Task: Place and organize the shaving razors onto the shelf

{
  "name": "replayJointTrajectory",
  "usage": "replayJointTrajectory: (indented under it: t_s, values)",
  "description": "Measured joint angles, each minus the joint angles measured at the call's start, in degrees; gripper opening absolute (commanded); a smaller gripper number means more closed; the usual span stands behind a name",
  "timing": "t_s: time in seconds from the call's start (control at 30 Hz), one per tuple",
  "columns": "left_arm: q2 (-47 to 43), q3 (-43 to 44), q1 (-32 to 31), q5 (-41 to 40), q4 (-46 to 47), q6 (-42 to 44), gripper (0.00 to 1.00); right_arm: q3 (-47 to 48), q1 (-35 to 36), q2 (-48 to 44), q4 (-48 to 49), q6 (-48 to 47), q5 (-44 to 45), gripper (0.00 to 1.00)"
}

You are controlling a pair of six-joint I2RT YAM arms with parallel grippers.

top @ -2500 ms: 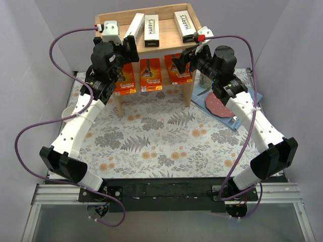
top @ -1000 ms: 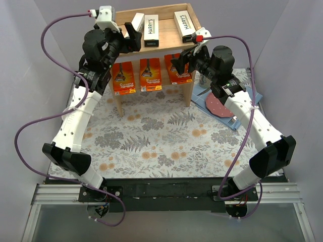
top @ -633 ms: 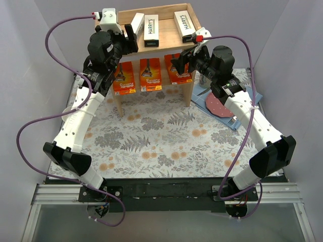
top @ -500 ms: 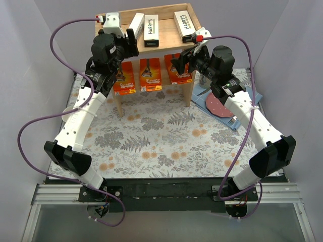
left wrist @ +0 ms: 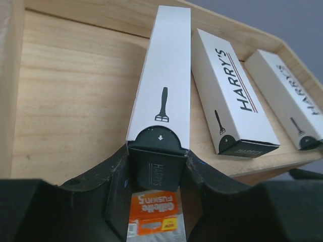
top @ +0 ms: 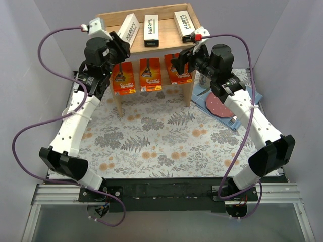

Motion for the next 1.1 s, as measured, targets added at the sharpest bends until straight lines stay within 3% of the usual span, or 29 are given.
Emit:
replayJointTrajectory:
  t_s: [0.27, 0.4, 0.67, 1.1]
  values:
    - [-5.01, -1.09, 5.38, 5.05, -9.11, -35.39, 0.35, 7.52, 0.55, 5.16, -7.48, -3.43, -0.46, 0.79]
    - [-5.35, -1.09, 5.18, 6.47, -13.29, -47.32, 0.35, 9.14, 1.88, 7.06, -9.29, -6.51, 0.35, 0.79]
    - [-8.15, -1.92, 6.56, 8.63, -17.64, -54.36, 0.33, 12.57, 8.35, 8.39, -11.23, -11.58, 1.57, 0.79]
    - [-16.15, -8.94, 18.29, 19.74, -18.8, -56.33, 0.37, 25.46, 17.05, 16.28, -6.38, -13.99, 4.09, 0.78]
